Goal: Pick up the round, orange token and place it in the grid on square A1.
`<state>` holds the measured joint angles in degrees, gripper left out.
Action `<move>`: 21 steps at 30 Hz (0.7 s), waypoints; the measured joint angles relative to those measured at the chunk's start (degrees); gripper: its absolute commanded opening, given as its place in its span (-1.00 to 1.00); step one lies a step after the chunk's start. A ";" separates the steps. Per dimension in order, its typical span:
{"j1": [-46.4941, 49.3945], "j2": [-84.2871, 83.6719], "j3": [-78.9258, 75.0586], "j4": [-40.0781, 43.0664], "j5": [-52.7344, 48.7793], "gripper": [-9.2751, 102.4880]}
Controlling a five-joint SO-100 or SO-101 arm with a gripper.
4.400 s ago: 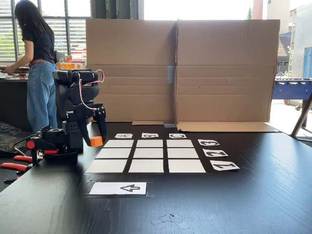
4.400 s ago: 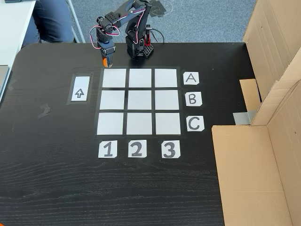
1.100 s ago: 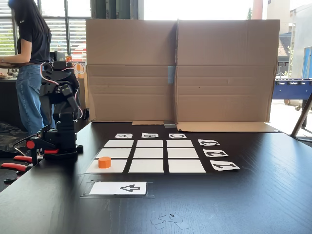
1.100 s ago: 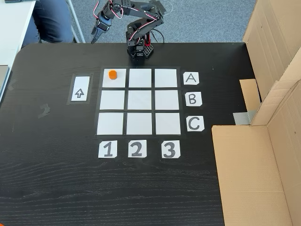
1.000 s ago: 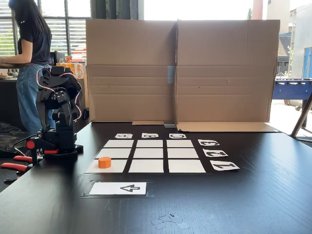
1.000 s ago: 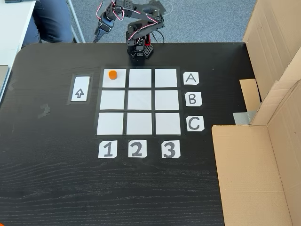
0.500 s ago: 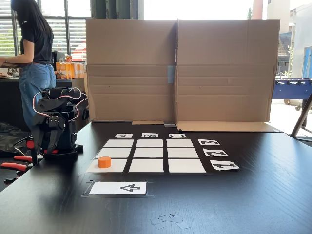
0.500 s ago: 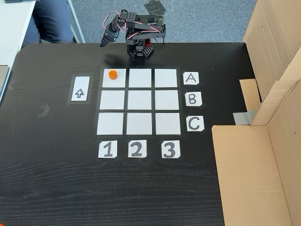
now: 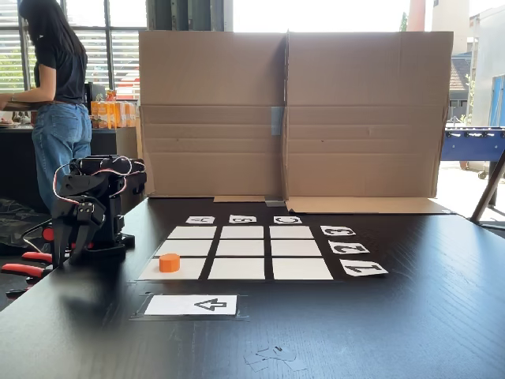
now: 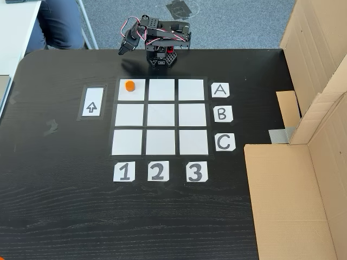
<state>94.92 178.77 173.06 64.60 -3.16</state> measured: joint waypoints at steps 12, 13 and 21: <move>0.97 2.37 1.76 -0.35 0.00 -0.85; 0.97 2.29 1.85 -0.35 0.00 -0.85; 1.32 5.36 2.02 -0.18 0.00 -0.85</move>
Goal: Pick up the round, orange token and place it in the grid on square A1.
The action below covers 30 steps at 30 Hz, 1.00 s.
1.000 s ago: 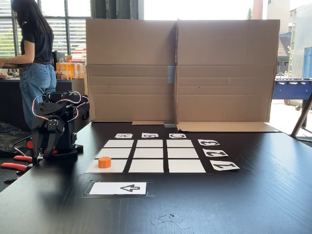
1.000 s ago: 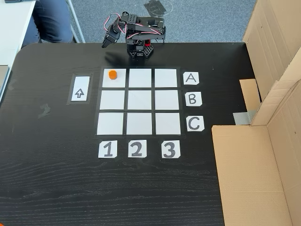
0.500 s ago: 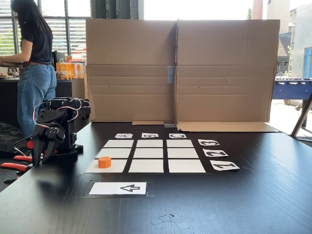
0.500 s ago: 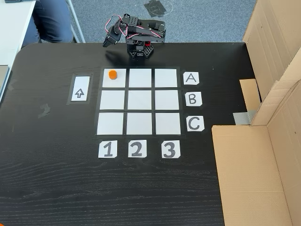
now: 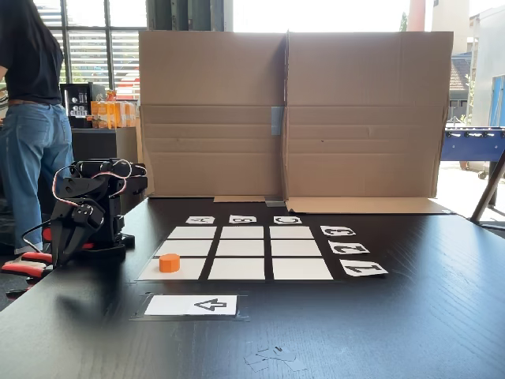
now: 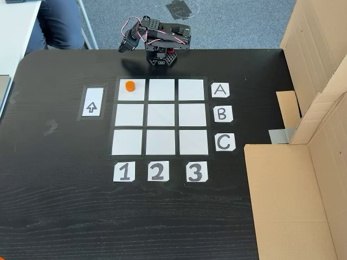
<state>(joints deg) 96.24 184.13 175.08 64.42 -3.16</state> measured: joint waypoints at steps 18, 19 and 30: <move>-0.26 4.13 0.00 1.05 0.00 -0.84; -0.26 4.13 0.00 1.05 0.00 -0.84; -0.26 5.71 0.00 1.05 0.00 -0.84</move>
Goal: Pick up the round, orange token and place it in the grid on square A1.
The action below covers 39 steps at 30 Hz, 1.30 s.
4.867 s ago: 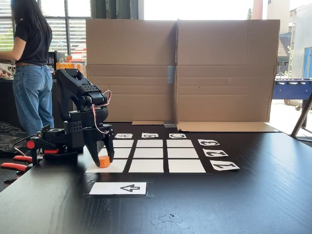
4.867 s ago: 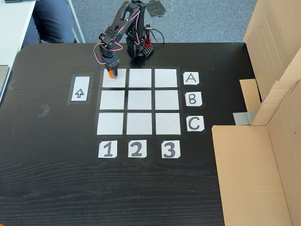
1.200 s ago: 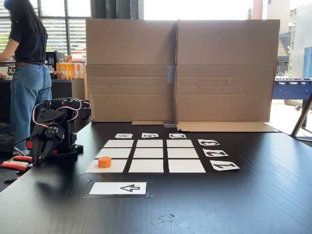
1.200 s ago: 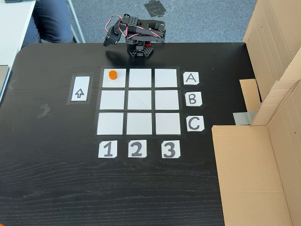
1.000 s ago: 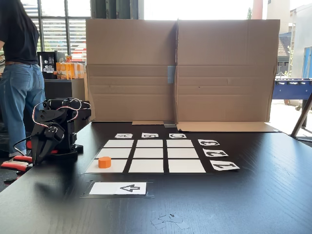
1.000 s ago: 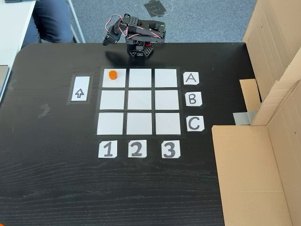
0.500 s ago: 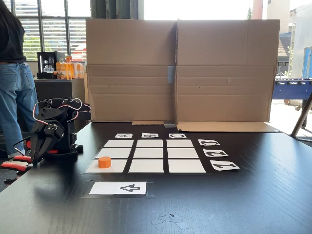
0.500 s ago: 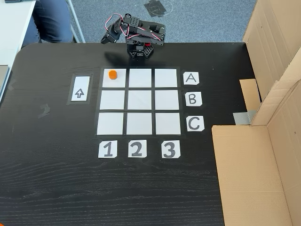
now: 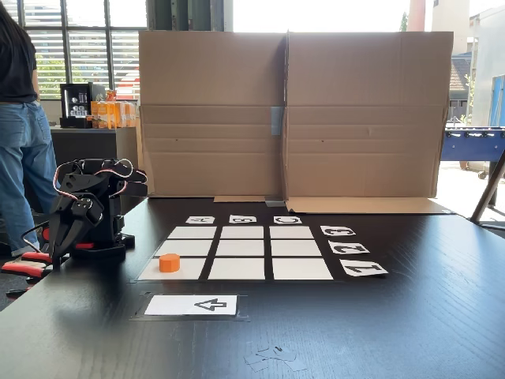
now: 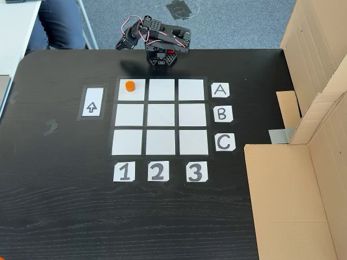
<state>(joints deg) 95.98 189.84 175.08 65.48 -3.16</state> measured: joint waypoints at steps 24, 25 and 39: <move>0.00 -0.79 0.00 0.00 1.05 -0.83; 0.09 -0.97 0.00 0.00 1.05 -0.83; 0.79 -0.79 0.00 0.00 1.05 -0.84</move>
